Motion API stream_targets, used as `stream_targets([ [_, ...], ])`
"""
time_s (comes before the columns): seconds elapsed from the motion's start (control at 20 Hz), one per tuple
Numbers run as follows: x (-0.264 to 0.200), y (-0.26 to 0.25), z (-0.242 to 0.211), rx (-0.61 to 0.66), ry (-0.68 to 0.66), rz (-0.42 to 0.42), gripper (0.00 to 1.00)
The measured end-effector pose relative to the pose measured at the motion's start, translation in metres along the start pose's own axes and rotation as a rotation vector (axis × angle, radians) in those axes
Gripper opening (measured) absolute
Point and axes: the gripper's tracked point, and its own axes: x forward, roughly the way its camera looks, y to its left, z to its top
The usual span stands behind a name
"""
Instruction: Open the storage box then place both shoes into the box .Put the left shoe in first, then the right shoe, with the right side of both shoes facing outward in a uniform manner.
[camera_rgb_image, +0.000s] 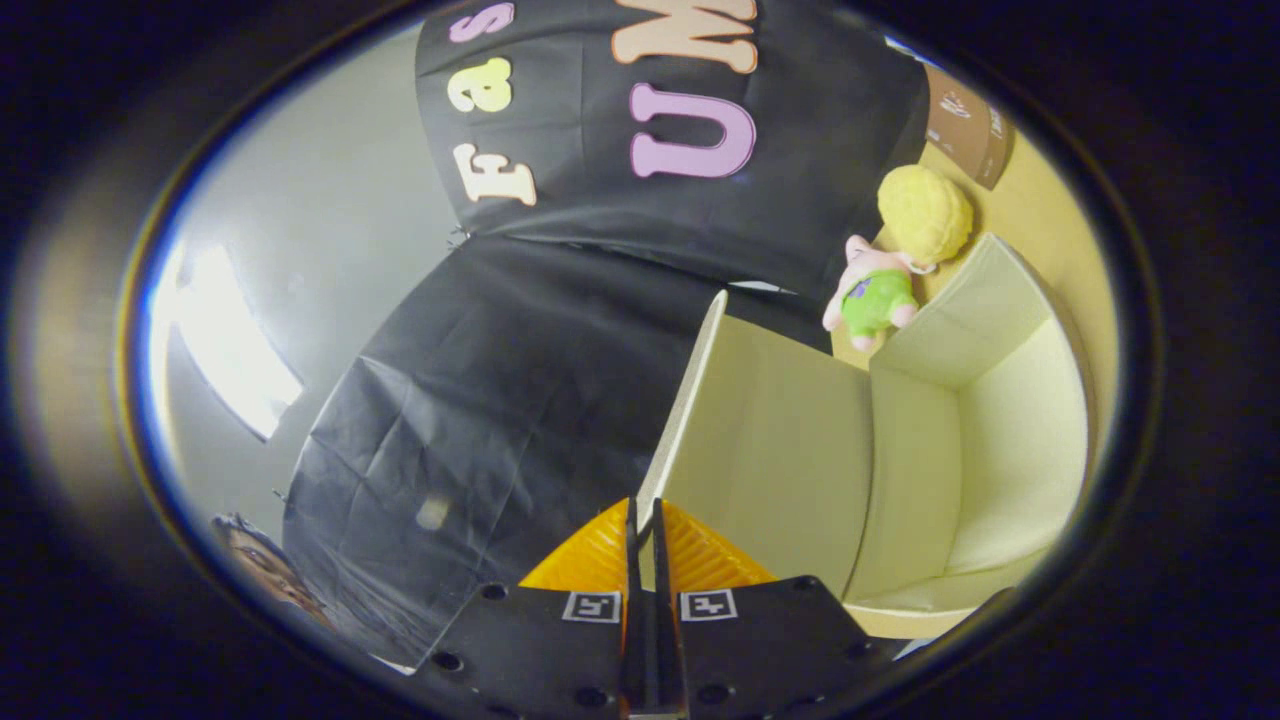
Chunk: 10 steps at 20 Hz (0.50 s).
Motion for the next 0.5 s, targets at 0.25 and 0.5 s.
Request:
stream_targets([
  [0.25, 0.041, -0.01, -0.021, -0.028, 0.074, -0.047, 0.04],
  [0.5, 0.084, -0.041, -0.05, -0.069, 0.16, -0.121, 0.03],
])
